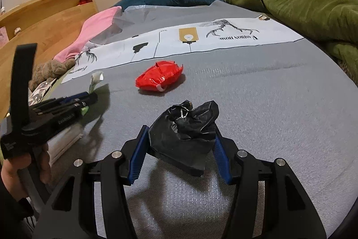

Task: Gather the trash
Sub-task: 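Grasp the green panda snack packet with the left tool while the right tool holds the black bag, then carry the panda packet and black bag over the pink bin and release both, then move both open tools back to the bed and grasp the red wrapper with the right tool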

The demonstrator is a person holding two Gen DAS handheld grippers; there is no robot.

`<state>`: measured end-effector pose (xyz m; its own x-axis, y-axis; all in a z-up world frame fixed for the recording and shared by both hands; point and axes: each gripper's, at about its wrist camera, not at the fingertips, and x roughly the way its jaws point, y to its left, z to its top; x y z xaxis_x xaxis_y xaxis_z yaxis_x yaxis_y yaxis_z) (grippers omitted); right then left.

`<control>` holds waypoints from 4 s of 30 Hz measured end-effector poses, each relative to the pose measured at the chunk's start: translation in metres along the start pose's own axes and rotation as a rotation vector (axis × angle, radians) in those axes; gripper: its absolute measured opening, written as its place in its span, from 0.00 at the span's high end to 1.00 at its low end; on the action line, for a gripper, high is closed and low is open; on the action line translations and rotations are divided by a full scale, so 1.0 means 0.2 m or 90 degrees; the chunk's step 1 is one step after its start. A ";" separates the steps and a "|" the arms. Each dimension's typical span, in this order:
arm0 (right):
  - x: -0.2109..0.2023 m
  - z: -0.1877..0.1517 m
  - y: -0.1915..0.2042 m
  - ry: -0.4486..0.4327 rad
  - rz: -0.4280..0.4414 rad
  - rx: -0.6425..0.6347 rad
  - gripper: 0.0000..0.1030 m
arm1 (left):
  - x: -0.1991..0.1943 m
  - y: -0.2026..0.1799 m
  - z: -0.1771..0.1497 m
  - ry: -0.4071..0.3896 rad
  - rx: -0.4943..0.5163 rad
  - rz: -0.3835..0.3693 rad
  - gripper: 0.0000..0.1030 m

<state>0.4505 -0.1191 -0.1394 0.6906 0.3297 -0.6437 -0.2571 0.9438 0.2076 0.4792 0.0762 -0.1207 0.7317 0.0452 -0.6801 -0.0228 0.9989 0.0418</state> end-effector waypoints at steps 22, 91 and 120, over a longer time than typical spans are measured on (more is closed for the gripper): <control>-0.63 0.08 0.21 -0.091 0.030 -0.036 0.47 | -0.80 0.09 0.02 -0.161 -0.057 -0.106 0.99; -1.45 -1.28 -0.45 0.064 -0.142 0.154 0.28 | -1.13 -1.03 -1.20 0.110 0.126 -0.321 0.69; -1.57 -0.69 -0.22 -0.119 -0.103 0.096 0.05 | -1.41 -0.50 -0.61 -0.093 -0.028 -0.147 0.07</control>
<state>0.1508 -0.2667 -0.0484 0.8306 0.1604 -0.5333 -0.0402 0.9724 0.2298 0.1921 -0.0338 -0.0225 0.8113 -0.1830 -0.5552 0.1289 0.9824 -0.1353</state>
